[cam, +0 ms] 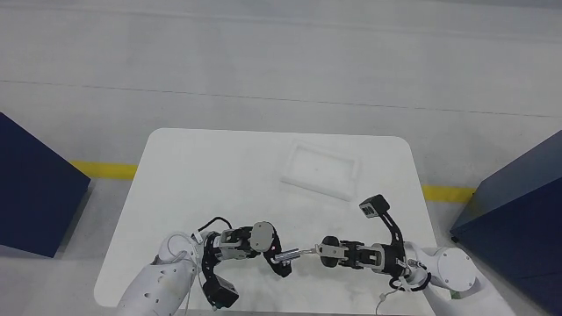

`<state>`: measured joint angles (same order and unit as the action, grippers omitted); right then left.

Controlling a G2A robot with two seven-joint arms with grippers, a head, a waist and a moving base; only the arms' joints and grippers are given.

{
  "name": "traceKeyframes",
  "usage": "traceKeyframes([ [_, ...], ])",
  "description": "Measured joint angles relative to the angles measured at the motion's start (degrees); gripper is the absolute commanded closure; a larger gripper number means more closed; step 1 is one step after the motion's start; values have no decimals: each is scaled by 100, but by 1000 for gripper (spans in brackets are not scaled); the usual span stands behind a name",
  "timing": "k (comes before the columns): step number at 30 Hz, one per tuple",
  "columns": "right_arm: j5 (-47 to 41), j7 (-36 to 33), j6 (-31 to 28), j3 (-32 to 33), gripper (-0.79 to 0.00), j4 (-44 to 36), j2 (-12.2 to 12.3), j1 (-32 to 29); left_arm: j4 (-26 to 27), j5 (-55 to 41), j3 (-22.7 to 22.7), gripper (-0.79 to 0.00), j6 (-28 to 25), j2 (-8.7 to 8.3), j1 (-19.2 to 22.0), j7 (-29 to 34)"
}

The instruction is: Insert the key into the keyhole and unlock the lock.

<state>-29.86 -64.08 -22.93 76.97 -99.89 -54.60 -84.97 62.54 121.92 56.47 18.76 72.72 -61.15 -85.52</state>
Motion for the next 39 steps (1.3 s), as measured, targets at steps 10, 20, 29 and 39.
traceKeyframes([
  [10, -34, -61, -14, 11, 0, -80, 1, -19, 0, 0, 0, 0, 0, 0, 0, 0],
  [20, 72, -65, 171, -4, 0, -133, 8, -40, 82, 17, -2, 0, -21, -3, -38, 107],
  [29, 78, 30, 256, -8, 0, -110, 4, -37, 438, 341, 95, 0, 1, -83, -215, 521],
  [39, 153, 82, 364, -25, 0, -103, 3, -32, 593, 498, 152, 0, 118, -131, -304, 736],
])
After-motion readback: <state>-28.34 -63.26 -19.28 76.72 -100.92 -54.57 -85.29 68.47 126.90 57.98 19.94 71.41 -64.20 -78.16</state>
